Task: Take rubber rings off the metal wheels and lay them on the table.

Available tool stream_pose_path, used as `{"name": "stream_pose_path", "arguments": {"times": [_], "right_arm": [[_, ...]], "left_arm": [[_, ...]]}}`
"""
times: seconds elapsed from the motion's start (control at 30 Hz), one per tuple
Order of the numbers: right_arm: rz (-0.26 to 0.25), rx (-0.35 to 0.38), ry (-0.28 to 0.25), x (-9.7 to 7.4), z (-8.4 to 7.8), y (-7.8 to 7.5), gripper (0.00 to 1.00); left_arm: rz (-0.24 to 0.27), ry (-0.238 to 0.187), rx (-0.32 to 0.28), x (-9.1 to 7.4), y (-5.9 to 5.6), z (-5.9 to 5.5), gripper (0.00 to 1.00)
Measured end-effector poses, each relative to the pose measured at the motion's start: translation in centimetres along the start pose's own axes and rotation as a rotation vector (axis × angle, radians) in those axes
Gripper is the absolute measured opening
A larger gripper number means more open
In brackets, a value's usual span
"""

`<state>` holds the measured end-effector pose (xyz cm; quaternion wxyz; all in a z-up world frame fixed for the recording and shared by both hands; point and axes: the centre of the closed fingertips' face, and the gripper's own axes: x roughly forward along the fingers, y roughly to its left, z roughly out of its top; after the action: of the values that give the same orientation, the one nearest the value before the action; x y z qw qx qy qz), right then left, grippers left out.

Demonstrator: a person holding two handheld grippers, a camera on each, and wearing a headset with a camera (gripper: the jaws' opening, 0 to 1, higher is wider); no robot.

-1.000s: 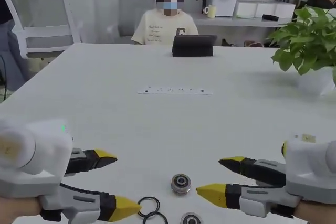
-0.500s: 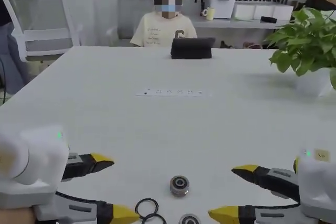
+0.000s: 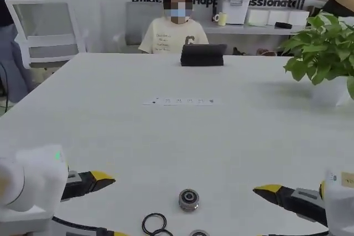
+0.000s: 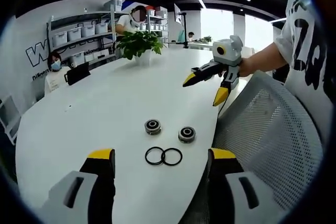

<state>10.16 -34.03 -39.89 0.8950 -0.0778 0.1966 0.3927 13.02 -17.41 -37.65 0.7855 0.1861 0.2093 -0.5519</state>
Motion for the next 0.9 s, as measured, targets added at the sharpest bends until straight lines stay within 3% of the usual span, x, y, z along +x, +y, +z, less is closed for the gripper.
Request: {"name": "stream_pose_path", "arguments": {"times": [0.27, 0.9], "right_arm": [[0.0, -0.013, 0.014, -0.5, -0.4, 0.1, 0.69], [-0.011, -0.035, 0.029, -1.1, -0.8, 0.1, 0.69]], "left_arm": [[0.0, 0.01, -0.002, -0.2, -0.2, -0.4, 0.7], [-0.007, 0.005, 0.006, -0.2, -0.2, -0.1, 0.7]]}}
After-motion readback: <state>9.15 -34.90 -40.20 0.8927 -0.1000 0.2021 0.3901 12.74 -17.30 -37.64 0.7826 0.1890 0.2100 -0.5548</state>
